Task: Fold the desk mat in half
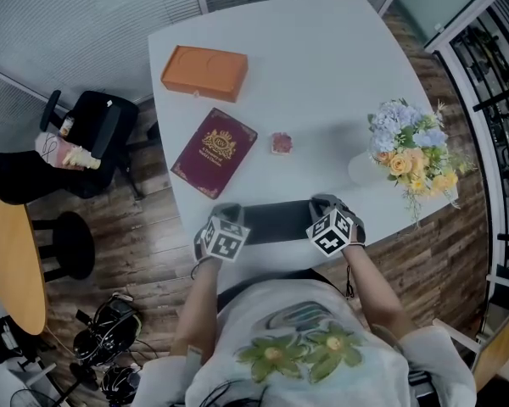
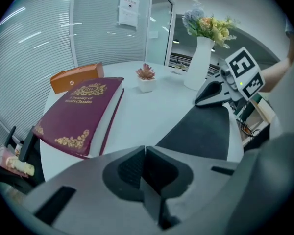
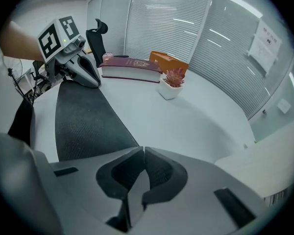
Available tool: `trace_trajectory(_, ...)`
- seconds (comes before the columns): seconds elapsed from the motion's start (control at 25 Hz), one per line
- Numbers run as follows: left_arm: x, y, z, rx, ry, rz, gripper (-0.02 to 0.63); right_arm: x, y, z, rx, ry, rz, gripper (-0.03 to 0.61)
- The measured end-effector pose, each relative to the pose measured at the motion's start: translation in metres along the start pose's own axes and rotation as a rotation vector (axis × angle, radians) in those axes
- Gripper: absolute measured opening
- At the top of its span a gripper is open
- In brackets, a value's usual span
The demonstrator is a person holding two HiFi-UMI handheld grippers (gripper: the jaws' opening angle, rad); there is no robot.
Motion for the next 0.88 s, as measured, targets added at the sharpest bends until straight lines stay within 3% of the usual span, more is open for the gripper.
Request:
trace_trajectory(0.24, -0.002, 0.004, 0.004, -0.112, 0.01, -0.059, 0.011, -0.001, 0.0, 0.0, 0.003, -0.016, -0.005, 0.028)
trace_trajectory(0.36, -0.004, 0.008, 0.005, -0.159, -0.003, -0.029, 0.026, -0.002, -0.002, 0.001, 0.044, -0.012, -0.002, 0.028)
trace_trajectory(0.52, -0.005, 0.019, 0.005, -0.201, -0.045, 0.037, 0.1, -0.007, -0.007, 0.005, 0.087, -0.03, 0.003, 0.061)
trace_trajectory(0.88, -0.034, 0.024, 0.031, -0.279, -0.175, 0.073, 0.106, -0.031, -0.015, 0.038, 0.121, -0.143, -0.045, 0.077)
Point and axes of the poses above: the fingertips, and each gripper's own axes: x forward along the fingers, y to its left, z out of its top, the point moved 3 cm from there along -x, backward along the fingers, and after that the axes turned 7 degrees about -y, right-handed, at the moved point
